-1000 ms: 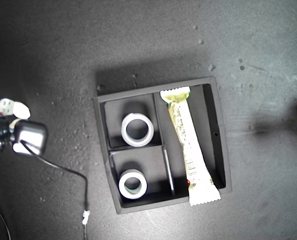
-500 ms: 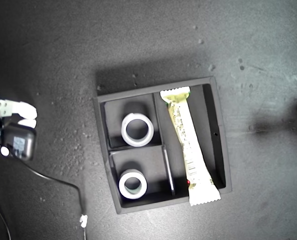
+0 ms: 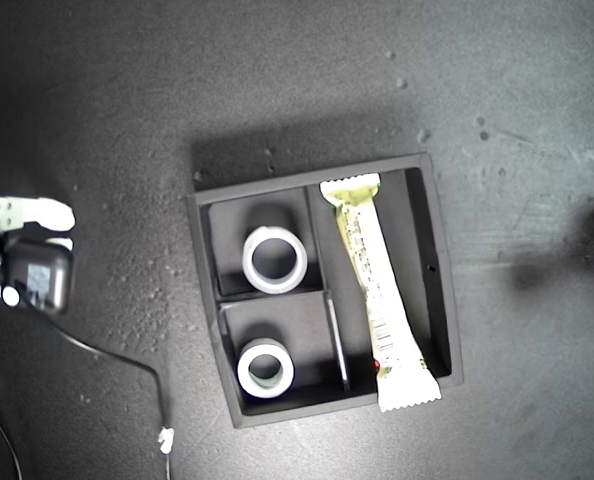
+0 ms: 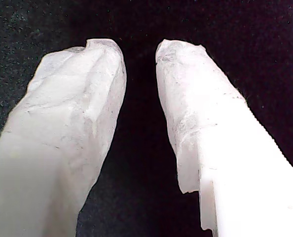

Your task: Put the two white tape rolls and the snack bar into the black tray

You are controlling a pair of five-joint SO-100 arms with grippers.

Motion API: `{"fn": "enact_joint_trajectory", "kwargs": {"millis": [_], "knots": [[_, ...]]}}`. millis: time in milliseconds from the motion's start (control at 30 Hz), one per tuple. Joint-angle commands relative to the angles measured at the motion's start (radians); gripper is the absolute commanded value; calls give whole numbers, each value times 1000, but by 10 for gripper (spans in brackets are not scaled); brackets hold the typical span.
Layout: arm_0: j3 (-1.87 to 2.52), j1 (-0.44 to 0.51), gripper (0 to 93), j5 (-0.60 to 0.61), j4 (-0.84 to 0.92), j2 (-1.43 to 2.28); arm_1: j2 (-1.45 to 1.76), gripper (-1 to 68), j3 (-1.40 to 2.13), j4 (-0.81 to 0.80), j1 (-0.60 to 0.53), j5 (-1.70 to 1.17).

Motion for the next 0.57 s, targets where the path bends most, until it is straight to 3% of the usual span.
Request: {"fn": "enact_joint_trajectory", "kwargs": {"millis": [0, 533], "knots": [[60, 12, 43, 175, 37, 51, 3, 43, 11, 2, -5, -9], [60, 14, 43, 166, 37, 51, 3, 43, 11, 2, -5, -9]]}}
